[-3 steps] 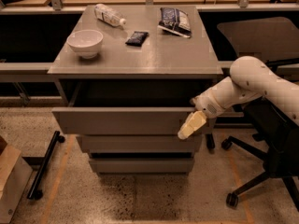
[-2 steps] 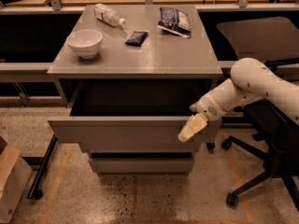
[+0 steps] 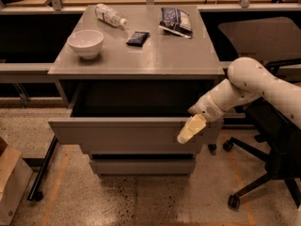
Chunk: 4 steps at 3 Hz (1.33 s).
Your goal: Open top drawer
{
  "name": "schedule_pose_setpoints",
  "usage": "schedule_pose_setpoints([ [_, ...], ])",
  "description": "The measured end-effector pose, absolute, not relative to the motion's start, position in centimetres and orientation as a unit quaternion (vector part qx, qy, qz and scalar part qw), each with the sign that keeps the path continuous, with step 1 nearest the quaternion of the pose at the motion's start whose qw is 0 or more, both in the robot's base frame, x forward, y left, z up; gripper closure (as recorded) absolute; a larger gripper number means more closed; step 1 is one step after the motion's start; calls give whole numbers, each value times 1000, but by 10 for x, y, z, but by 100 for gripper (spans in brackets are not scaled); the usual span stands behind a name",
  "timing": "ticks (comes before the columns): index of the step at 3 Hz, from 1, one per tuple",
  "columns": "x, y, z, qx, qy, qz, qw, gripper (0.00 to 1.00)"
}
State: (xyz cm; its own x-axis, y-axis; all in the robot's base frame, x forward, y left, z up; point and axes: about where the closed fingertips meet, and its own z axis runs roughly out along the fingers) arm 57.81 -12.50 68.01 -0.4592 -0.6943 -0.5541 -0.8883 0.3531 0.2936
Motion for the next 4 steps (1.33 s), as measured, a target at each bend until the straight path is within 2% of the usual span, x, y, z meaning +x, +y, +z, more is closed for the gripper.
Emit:
schedule_pose_setpoints([
  [2,528,-127,715,-474,823,290,120,0],
  [3,496,-128,715,-448,827,321,110,0],
  [4,495,-128,715,-448,827,322,110,0],
])
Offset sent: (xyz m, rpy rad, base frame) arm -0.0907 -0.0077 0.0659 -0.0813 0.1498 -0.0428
